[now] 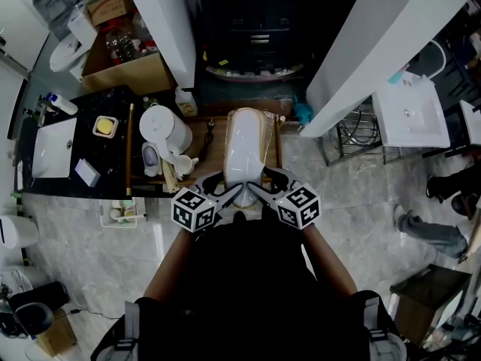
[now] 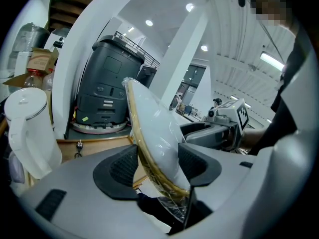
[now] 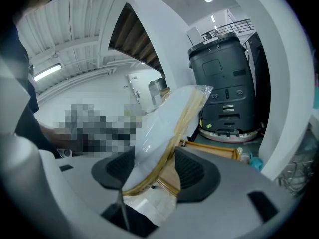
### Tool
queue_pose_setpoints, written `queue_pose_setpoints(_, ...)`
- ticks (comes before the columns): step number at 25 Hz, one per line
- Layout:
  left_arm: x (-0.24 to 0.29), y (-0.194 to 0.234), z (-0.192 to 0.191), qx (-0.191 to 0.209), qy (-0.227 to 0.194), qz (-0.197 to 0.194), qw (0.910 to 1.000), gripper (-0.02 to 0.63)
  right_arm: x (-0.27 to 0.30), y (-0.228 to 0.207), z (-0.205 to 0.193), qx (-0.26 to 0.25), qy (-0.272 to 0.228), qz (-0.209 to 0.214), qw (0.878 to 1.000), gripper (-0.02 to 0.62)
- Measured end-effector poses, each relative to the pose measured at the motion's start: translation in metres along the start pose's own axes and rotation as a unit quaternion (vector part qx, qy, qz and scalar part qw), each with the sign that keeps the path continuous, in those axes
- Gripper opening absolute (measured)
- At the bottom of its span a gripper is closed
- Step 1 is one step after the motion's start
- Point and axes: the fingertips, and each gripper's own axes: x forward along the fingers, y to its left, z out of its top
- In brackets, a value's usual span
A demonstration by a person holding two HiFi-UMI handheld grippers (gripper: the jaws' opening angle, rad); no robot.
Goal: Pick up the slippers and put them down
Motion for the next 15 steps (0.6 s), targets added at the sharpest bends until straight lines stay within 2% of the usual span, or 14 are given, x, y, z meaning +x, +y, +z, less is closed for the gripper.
queue_pose_setpoints(10,0.005,0.005,-0.005,-0.010,0.010,-0.002,0.9999,0.258,0.005,-0.005,-0.006,0.008,0.011,-0.001,1.000,0.259)
queue_pose_setpoints(15,0.012,0.013,-0.013,-0.019,0.024,-0.003,0.9995,0.258,0.014,-0.012,-0.014,0.014,0.032,0.002,0.999,0.259)
